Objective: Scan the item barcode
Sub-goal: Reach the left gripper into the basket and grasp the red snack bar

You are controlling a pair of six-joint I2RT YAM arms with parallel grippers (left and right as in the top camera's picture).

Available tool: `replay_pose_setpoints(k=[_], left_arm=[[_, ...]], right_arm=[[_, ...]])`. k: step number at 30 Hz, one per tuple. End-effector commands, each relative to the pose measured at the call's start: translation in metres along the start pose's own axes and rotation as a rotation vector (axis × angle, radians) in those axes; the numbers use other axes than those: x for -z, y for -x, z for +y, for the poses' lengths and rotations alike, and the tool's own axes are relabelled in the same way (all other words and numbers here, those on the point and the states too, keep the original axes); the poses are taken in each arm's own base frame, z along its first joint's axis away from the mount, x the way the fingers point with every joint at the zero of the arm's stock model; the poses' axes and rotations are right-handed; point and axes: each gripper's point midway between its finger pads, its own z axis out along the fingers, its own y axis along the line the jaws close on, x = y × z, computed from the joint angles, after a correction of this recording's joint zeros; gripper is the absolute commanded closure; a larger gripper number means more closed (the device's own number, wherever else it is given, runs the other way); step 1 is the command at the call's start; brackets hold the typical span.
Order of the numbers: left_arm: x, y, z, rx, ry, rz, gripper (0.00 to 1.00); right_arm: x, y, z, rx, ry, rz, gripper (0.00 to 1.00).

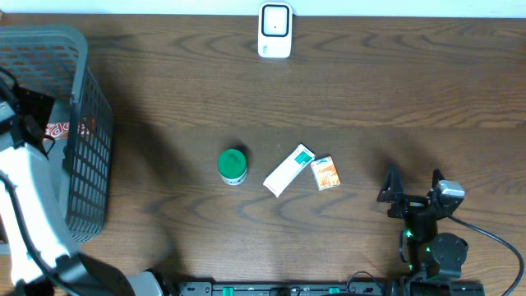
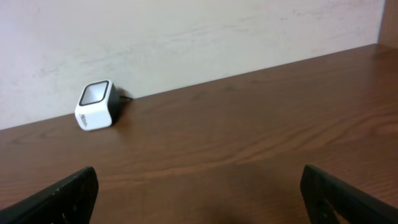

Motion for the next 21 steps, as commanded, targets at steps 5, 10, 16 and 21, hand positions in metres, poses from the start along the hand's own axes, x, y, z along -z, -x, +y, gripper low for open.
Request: replay_pose_setpoints(k=[5,10,16,21], left_arm=[[-0.054,-0.018,0.006,0.017,0.076,0.069,0.02],[-0.083,-0.030,0.009,-0.010,0.100,0.102,0.02],[-0.107,-0.037,0.008,-0.011,0.106,0.110,0.02],[-0.118,-0.036,0.000,-0.011,0.080,0.093,0.02]], right_arm=[[0.000,-0.001,0.001,-0.001,0.005,0.002,0.01],[0.000,-0.001,0.001,-0.001,0.005,0.002,0.01],[0.000,-0.001,0.001,-0.001,0.005,0.002,0.01],[0.000,-0.001,0.001,-0.001,0.005,0.002,0.01]])
